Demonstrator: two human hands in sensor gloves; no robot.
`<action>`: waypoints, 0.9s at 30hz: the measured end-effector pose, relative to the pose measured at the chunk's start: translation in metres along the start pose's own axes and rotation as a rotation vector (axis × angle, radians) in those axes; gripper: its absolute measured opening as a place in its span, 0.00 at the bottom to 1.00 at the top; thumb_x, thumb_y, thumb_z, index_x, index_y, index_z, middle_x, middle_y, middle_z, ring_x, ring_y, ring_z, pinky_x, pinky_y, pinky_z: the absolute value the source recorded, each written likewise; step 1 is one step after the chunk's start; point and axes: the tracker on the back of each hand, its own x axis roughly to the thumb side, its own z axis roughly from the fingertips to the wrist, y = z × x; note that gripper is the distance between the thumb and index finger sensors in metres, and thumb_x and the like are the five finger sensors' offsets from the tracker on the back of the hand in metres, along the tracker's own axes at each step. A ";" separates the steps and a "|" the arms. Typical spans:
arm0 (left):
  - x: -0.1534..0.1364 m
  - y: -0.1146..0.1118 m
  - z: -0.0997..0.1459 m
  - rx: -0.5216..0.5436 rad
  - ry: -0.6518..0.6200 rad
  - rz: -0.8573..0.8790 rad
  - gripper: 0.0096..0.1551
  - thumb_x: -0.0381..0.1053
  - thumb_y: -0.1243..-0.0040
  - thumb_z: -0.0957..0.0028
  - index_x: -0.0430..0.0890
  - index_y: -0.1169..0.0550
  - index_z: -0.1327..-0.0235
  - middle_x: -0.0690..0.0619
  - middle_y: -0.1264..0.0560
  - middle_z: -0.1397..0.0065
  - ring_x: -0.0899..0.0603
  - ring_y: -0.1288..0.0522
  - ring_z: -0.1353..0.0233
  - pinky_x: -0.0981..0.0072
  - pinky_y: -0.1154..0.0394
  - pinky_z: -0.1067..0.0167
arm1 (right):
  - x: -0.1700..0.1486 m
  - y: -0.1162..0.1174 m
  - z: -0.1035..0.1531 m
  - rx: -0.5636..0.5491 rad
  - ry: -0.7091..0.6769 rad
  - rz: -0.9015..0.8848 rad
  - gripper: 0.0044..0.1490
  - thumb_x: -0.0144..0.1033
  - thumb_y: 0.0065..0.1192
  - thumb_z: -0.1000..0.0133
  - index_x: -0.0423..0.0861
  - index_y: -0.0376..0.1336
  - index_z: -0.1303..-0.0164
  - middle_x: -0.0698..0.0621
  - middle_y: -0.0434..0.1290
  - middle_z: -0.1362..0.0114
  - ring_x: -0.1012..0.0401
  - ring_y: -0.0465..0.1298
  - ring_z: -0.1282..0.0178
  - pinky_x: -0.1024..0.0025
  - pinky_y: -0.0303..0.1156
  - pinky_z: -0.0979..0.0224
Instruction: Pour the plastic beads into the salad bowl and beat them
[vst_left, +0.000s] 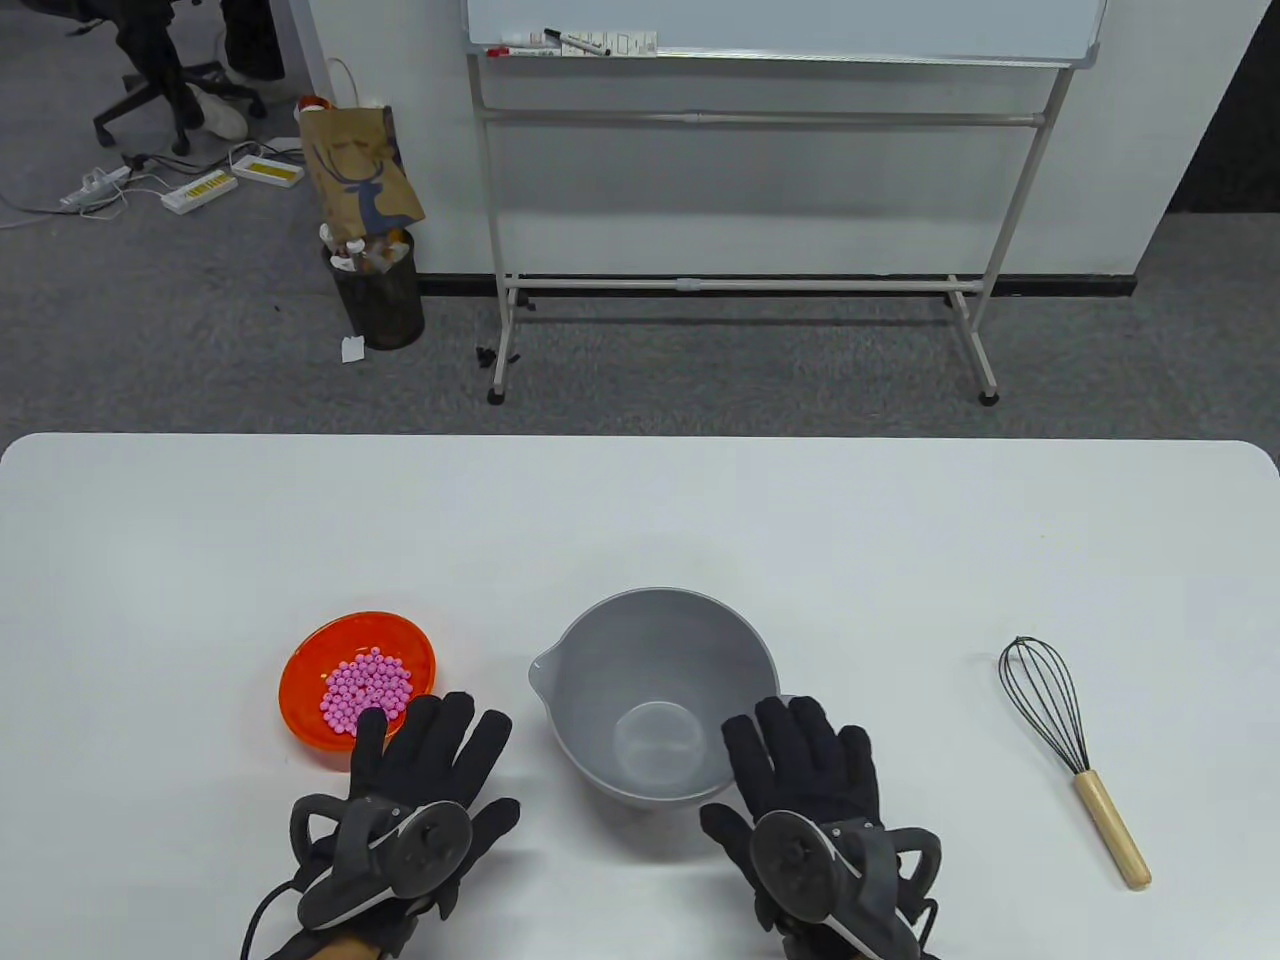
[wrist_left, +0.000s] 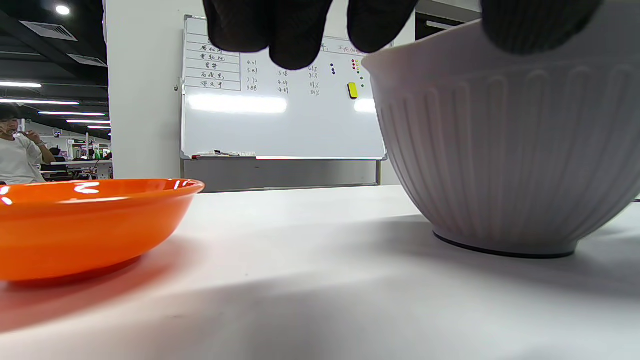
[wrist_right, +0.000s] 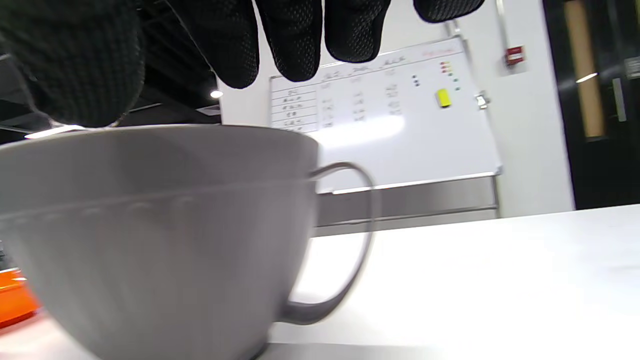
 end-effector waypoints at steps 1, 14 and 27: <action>0.000 0.000 0.000 0.000 0.001 0.001 0.45 0.75 0.49 0.51 0.60 0.40 0.20 0.46 0.40 0.11 0.35 0.41 0.14 0.27 0.54 0.26 | -0.007 0.000 0.001 0.004 0.026 0.000 0.52 0.66 0.69 0.56 0.60 0.56 0.21 0.54 0.55 0.12 0.51 0.54 0.08 0.38 0.45 0.14; 0.001 -0.001 0.000 -0.007 0.007 0.003 0.45 0.75 0.49 0.51 0.60 0.40 0.20 0.46 0.40 0.12 0.35 0.41 0.14 0.27 0.53 0.26 | -0.044 0.023 0.010 0.121 0.168 -0.013 0.56 0.68 0.68 0.56 0.61 0.51 0.19 0.52 0.48 0.10 0.50 0.49 0.07 0.36 0.39 0.15; -0.044 0.004 0.000 0.017 0.222 0.111 0.45 0.75 0.47 0.50 0.59 0.39 0.20 0.47 0.39 0.12 0.35 0.39 0.15 0.26 0.52 0.26 | -0.044 0.022 0.010 0.124 0.167 -0.038 0.55 0.67 0.68 0.56 0.60 0.52 0.19 0.52 0.50 0.11 0.50 0.50 0.07 0.36 0.40 0.15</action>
